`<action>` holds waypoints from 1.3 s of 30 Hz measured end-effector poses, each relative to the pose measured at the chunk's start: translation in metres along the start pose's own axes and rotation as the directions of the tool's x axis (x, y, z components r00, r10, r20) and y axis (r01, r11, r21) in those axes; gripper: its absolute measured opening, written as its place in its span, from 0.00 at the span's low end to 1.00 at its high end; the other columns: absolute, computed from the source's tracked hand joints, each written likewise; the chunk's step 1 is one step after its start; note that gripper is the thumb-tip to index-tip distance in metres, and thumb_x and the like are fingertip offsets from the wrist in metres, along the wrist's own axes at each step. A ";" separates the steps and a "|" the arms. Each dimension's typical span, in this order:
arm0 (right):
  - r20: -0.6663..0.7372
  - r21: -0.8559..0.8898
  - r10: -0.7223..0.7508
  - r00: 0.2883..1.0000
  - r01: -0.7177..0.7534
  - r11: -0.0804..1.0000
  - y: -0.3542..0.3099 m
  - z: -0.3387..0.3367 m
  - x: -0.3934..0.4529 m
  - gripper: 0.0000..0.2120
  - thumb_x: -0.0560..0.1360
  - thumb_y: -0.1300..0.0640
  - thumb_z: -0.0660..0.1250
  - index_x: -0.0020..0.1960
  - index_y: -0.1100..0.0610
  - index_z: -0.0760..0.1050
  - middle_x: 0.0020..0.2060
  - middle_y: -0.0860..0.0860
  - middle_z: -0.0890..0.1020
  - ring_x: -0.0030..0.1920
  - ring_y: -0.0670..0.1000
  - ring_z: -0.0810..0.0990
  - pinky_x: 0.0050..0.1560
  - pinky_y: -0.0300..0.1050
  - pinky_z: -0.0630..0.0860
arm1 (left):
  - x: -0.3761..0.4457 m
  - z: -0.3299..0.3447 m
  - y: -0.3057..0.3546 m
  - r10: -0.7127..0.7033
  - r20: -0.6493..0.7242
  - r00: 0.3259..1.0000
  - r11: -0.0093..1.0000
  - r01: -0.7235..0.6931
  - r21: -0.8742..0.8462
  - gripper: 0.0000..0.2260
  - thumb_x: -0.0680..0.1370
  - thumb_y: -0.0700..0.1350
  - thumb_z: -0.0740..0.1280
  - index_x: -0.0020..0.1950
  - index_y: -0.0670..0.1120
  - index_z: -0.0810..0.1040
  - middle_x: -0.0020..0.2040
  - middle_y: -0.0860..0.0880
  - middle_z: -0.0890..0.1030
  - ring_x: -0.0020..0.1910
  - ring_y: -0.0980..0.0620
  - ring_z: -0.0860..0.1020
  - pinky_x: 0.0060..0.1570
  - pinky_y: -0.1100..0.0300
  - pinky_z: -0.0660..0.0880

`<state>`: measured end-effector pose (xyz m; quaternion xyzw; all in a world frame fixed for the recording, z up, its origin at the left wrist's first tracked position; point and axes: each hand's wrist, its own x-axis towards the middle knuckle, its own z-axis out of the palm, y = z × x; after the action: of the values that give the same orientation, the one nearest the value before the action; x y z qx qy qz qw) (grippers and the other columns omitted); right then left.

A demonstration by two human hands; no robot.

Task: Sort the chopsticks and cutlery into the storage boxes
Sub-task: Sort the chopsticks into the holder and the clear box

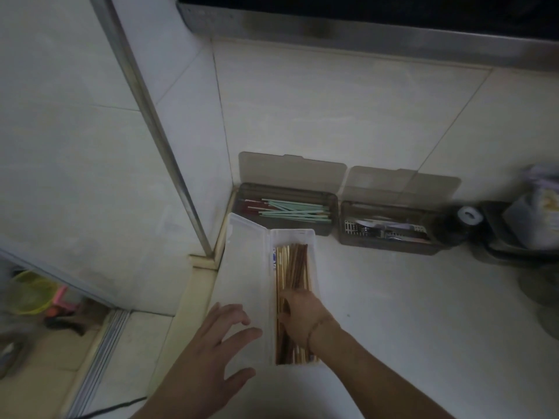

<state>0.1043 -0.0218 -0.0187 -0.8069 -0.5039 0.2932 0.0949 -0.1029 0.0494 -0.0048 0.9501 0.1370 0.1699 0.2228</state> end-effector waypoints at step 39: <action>-0.321 0.333 0.013 0.947 0.100 0.938 0.080 -0.027 0.042 0.21 0.75 0.52 0.67 0.66 0.44 0.66 0.62 0.49 0.74 0.48 0.46 0.77 0.48 0.36 0.73 | 0.003 0.029 0.031 -0.311 0.095 0.945 0.910 0.267 0.318 0.31 0.60 0.46 0.58 0.62 0.47 0.81 0.63 0.51 0.79 0.64 0.49 0.76 0.69 0.52 0.53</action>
<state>0.1937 -0.0189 -0.0486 -0.8029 -0.4407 0.2406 0.3213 -0.0841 0.0131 -0.0138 0.9517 0.2844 0.0430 0.1075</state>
